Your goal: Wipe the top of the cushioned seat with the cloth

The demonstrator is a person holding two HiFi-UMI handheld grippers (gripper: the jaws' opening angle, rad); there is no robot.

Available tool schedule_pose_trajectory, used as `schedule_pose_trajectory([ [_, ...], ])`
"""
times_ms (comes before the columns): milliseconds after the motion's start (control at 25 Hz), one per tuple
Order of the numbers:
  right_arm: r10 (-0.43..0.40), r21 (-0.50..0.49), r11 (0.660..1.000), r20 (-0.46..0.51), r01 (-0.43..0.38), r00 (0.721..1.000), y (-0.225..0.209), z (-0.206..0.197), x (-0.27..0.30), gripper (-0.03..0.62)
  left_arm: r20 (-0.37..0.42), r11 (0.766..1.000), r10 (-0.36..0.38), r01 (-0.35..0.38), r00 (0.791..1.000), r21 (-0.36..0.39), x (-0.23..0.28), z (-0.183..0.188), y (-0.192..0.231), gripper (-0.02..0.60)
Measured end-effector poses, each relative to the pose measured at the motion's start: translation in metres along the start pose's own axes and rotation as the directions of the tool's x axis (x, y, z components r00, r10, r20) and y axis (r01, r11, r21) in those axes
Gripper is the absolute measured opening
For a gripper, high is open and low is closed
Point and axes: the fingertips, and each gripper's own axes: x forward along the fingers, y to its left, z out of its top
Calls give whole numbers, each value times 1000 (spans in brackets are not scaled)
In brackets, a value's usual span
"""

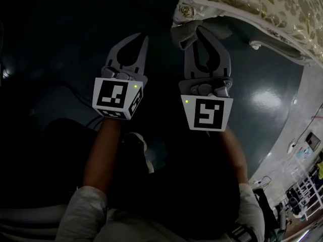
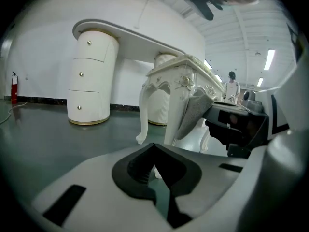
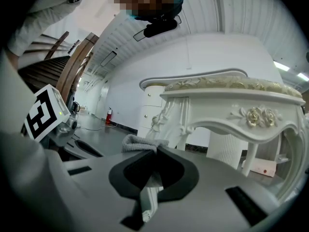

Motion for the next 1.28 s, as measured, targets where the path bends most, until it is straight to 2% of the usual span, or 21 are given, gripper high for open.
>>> schedule_pose_trajectory([
  [240,15,-1,1000,-33,-15,999,-3,-17,1,15,-30,1000,9,-9,1000,1,11,-7,5,14],
  [520,40,-24,999,-118,-43,992,1,-60,13,15,-72,1000,16,-17,997,-9,17,-26,7,14],
  [680,51,-49,997,-181,-61,982,4,-85,19,15,-85,1000,8,-9,996,-9,25,-31,4,14],
  [840,40,10,999,-252,-39,967,3,-114,25,15,-98,1000,3,-4,995,-12,29,-35,0,14],
  [1280,27,9,1000,-348,-25,937,-3,-160,35,15,-104,1000,3,-5,995,-22,29,-43,0,14],
])
